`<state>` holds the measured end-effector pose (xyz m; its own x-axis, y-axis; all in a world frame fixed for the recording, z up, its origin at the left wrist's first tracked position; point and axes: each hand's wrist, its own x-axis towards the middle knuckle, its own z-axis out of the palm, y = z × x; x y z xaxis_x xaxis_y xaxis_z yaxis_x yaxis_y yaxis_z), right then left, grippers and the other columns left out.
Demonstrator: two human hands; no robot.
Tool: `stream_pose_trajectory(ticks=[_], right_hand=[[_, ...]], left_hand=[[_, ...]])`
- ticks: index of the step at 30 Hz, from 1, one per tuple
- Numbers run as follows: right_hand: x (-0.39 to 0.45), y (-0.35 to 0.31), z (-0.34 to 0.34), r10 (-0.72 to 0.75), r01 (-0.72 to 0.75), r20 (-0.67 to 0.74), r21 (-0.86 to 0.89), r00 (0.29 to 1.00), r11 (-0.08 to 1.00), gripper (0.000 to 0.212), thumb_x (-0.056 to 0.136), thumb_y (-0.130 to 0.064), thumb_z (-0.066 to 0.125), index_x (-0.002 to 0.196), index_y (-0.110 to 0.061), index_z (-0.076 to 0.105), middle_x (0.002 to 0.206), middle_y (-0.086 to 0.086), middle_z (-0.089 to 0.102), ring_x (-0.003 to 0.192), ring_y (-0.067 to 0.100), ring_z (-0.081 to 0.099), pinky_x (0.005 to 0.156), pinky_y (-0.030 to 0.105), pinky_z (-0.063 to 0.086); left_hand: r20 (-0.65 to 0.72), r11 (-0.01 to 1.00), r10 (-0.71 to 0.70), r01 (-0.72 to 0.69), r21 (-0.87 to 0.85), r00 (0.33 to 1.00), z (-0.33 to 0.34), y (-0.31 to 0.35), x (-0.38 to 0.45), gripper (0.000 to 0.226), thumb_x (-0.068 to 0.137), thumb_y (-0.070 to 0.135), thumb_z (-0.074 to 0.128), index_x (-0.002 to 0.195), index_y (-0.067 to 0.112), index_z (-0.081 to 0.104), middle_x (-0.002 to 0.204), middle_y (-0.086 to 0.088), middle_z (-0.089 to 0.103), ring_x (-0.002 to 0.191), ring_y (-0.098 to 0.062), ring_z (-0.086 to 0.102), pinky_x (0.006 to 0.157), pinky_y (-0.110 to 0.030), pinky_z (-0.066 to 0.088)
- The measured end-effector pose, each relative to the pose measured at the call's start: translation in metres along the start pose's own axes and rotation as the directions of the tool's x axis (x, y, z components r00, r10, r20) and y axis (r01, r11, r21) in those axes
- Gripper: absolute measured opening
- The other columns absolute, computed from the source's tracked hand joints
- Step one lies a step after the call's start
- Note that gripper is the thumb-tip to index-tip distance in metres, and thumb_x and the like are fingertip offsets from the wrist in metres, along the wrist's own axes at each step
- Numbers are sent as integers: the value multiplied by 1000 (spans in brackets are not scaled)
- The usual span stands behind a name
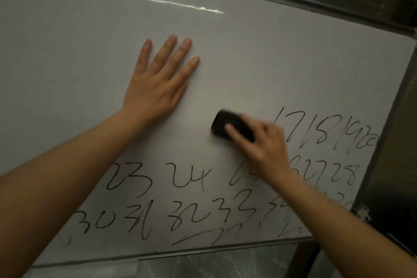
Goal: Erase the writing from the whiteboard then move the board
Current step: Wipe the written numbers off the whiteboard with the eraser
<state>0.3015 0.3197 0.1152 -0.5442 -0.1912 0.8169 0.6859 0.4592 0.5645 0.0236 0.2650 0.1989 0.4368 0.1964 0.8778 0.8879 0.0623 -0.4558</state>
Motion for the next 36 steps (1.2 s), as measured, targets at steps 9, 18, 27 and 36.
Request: stream_pose_trajectory(ticks=[9,18,27,36], right_hand=[[59,103,-11,261,-264,-37,-130,965,956,43,94,-20,59,135,-22,48,125,24,55,94,39,54,79,41,37],[-22,-9,-2,-27,27,-2,46,1000,999,45,89,-8,59,131,-22,49,128,19,46,98,30,49,79,39,33],[-38,-20,-29,186,-189,36,226,982,956,58,87,-17,63,139,-25,40,127,13,45,92,29,52,78,38,38],[-21,59,-57,913,-844,-92,354,398,403,64,83,-26,70,141,-27,43,116,10,45,102,25,49,82,31,49]], left_hand=[[-32,1000,6,-6,10,999,0,2,0,47,106,26,37,151,14,33,158,-15,26,146,-36,22,114,-61,16],[-56,1000,29,-29,1,998,3,14,19,45,104,21,43,146,8,41,154,-17,33,142,-37,29,107,-70,17],[34,988,155,-156,10,987,4,76,104,50,107,35,25,154,18,26,160,-11,20,147,-33,16,112,-64,6],[-25,981,191,-190,46,981,4,91,129,46,106,26,34,149,13,37,155,-16,32,143,-37,27,109,-69,17]])
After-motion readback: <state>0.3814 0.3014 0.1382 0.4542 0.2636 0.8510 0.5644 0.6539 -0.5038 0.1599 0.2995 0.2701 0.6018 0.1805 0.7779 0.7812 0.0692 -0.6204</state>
